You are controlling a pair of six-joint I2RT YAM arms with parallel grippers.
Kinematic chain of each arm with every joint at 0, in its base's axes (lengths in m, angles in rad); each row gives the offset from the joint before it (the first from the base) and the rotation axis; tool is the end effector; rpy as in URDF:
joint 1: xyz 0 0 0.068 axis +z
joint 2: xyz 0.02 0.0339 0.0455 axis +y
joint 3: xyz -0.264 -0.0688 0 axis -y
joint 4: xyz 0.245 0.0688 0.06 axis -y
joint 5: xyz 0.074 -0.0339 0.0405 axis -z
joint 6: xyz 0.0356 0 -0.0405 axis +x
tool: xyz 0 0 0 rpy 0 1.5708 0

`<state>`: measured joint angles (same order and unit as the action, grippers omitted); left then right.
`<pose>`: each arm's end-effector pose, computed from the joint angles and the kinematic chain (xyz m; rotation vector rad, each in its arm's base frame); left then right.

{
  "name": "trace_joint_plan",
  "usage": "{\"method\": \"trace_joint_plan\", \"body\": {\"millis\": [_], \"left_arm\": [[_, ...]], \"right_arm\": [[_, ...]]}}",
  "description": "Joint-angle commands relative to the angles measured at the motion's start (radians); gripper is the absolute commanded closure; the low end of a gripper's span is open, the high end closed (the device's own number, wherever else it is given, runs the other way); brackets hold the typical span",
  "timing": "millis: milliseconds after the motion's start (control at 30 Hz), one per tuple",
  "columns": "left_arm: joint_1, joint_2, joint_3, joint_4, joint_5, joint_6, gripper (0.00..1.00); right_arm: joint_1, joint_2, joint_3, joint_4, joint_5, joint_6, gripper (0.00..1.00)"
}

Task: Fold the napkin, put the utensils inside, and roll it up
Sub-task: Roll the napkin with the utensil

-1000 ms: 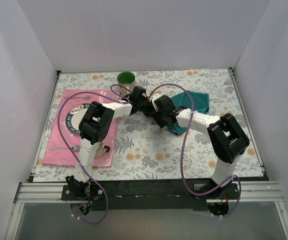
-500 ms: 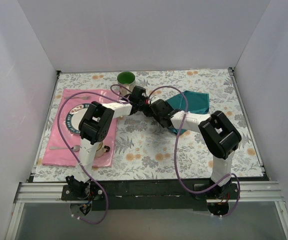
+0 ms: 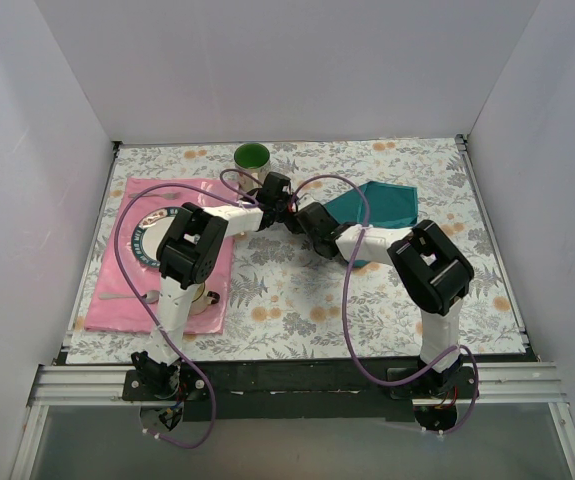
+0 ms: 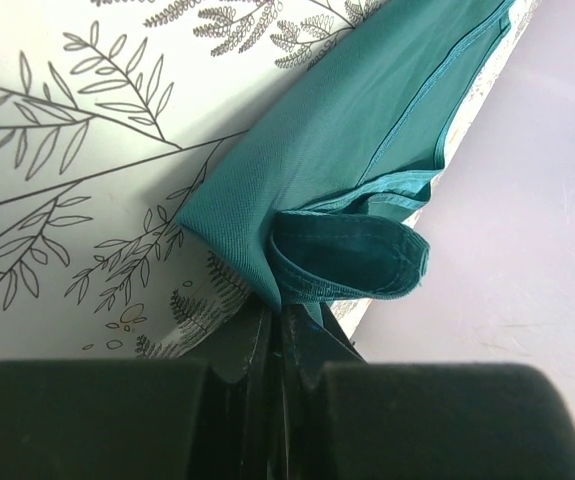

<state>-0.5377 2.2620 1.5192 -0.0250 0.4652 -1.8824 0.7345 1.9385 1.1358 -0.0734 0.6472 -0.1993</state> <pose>0.4088 -0.2624 0.1219 1.4715 -2.2851 1.3003 0.3067 0.2480 0.1467 -0.7741 2.1468 -0.5159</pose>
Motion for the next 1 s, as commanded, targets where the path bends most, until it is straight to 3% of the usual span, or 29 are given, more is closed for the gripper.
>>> {"method": "trace_joint_plan", "body": {"millis": [0, 133, 267, 300, 400, 967], "left_arm": [[0.021, -0.084, -0.025, -0.013, 0.015, -0.004, 1.0], [0.024, -0.091, -0.027, -0.013, 0.023, 0.011, 0.99], [0.031, -0.125, -0.048, -0.009, 0.016, 0.054, 0.78], [0.031, -0.136, -0.053, -0.006, 0.013, 0.066, 0.65], [0.033, -0.183, -0.073, -0.033, -0.028, 0.138, 0.52], [0.022, -0.357, -0.223, -0.053, -0.125, 0.328, 0.55]], "right_arm": [[-0.012, 0.051, -0.03, -0.063, -0.112, 0.029, 0.79], [-0.03, 0.051, -0.018, -0.083, -0.155, 0.034, 0.9], [-0.061, 0.037, -0.005, -0.115, -0.245, 0.046, 0.99], [-0.069, 0.036, 0.004, -0.124, -0.297, 0.049, 0.99], [-0.11, 0.043, 0.033, -0.166, -0.4, 0.052, 0.99], [-0.356, 0.112, 0.117, -0.241, -1.153, 0.144, 0.99]]}}
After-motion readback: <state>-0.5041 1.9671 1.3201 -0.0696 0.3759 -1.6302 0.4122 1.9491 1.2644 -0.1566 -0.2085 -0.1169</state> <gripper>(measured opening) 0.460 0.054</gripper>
